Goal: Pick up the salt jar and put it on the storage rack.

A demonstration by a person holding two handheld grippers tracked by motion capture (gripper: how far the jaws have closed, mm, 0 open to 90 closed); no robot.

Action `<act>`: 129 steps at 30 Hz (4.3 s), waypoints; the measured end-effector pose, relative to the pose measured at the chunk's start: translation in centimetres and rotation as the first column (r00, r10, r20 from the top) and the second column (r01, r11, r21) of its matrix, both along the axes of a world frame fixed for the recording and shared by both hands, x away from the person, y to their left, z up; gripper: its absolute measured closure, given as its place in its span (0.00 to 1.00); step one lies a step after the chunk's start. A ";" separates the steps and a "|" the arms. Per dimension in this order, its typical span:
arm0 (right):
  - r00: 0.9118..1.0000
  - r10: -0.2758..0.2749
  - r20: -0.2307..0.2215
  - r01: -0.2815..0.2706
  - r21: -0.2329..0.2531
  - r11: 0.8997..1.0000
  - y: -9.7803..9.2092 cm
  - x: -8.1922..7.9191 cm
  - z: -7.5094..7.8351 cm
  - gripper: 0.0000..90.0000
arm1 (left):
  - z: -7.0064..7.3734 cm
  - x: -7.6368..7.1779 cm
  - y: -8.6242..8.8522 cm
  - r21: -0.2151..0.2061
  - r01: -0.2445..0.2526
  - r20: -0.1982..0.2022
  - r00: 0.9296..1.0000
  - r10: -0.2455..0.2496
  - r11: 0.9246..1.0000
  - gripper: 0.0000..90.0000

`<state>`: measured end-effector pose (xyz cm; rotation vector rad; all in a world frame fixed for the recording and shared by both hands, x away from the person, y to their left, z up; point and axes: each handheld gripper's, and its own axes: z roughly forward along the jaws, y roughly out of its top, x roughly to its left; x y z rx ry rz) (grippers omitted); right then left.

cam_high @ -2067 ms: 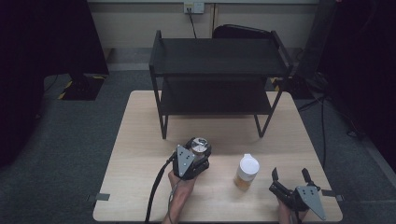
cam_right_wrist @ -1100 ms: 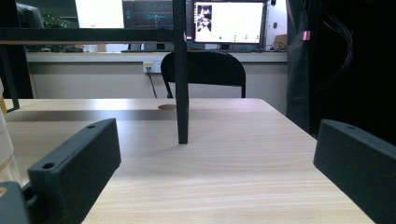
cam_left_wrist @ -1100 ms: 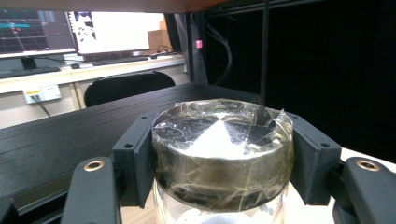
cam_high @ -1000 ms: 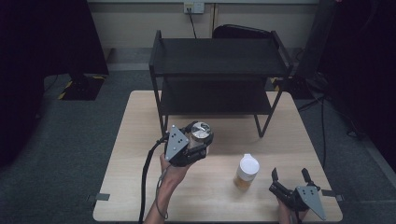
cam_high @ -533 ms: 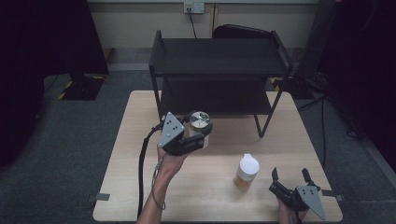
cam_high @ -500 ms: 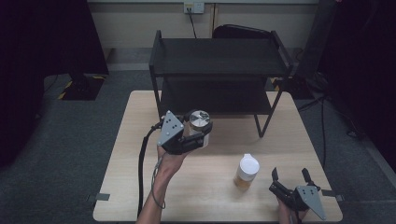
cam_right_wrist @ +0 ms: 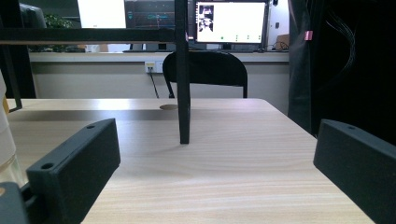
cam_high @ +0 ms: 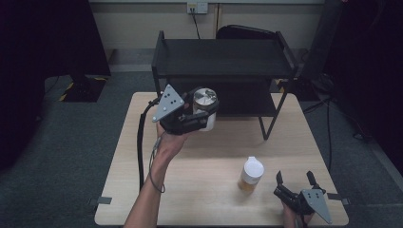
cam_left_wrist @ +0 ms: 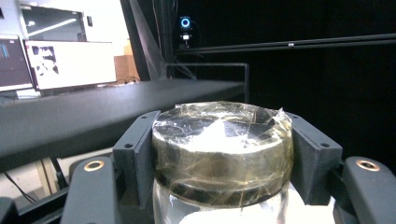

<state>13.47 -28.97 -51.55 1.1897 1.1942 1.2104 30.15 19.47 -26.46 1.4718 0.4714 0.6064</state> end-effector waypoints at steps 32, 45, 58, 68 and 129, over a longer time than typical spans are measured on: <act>1.000 0.021 -0.001 -0.021 0.001 1.000 -0.3 0.0 0.0 0.00 | 8.1 7.0 -4.3 -0.055 -0.328 -0.055 0.944 0.325 0.943 0.39; 1.000 0.025 0.000 -0.025 0.001 1.000 -0.4 0.0 0.0 0.00 | 5.8 7.7 -6.7 -0.051 -0.432 -0.007 0.902 0.432 0.901 0.39; 1.000 0.021 0.000 -0.021 0.000 1.000 -0.3 0.0 0.0 0.00 | 4.8 8.0 -6.5 -0.082 -0.422 0.010 0.906 0.424 0.903 0.39; 1.000 0.020 0.000 -0.020 0.000 1.000 -0.3 0.0 0.0 0.00 | 4.9 7.9 -6.5 -0.080 -0.424 0.004 0.905 0.426 0.902 0.38; 1.000 0.018 0.000 -0.018 0.000 1.000 -0.2 0.0 0.0 0.00 | -0.9 -4.3 -0.8 -0.126 -0.382 0.005 0.922 0.386 0.915 0.00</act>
